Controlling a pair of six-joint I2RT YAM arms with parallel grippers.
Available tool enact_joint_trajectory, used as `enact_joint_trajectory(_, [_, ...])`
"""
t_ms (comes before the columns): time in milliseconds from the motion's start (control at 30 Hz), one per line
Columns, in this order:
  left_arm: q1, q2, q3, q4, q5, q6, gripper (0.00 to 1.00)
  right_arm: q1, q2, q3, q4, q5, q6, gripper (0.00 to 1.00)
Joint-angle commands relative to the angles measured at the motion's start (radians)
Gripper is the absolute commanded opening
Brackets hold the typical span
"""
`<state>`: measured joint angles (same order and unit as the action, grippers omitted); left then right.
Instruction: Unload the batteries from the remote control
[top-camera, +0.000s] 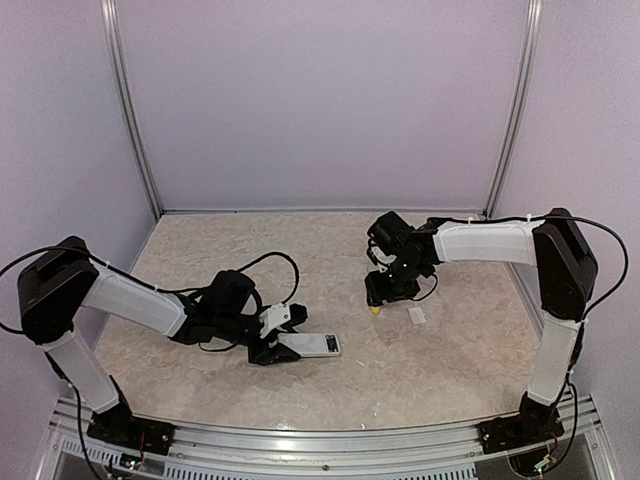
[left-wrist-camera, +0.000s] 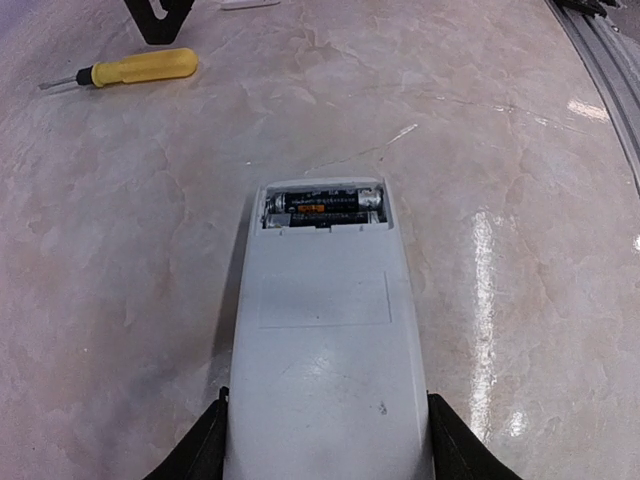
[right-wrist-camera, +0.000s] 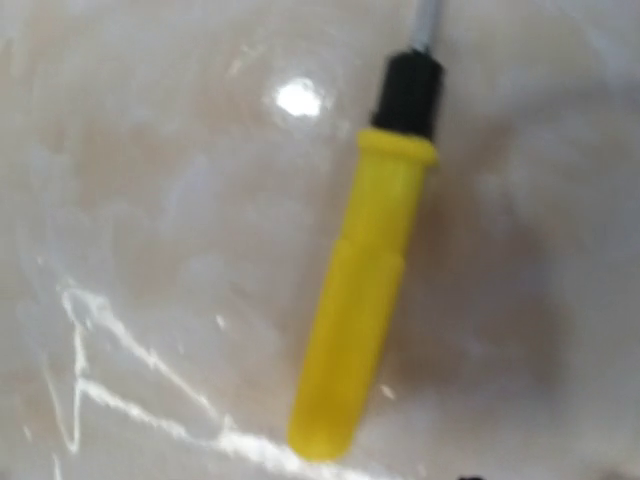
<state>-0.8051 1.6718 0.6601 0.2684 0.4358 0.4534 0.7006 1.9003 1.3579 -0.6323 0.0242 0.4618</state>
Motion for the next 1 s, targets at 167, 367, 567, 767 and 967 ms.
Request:
enact_joint_trajectory(167, [-0.039, 0.051, -0.005, 0.076, -0.045, 0.008, 0.00, -0.007, 0.100, 0.054, 0.025, -0.009, -0.003, 0.48])
enact_joint_trajectory(367, [-0.049, 0.055, -0.041, 0.117, -0.087, -0.006, 0.00, -0.008, 0.125, 0.056, 0.023, 0.001, 0.000, 0.40])
enact_joint_trajectory(567, [-0.056, 0.064, -0.078, 0.173, -0.109, -0.005, 0.06, -0.008, 0.150, 0.072, -0.004, 0.043, -0.002, 0.31])
enact_joint_trajectory(767, [-0.059, 0.090, -0.097, 0.216, -0.100, -0.002, 0.20, -0.007, 0.172, 0.080, -0.033, 0.058, -0.026, 0.20])
enact_joint_trajectory(967, [-0.060, 0.128, -0.099, 0.238, -0.090, -0.007, 0.31, -0.007, 0.161, 0.068, -0.027, 0.066, -0.053, 0.02])
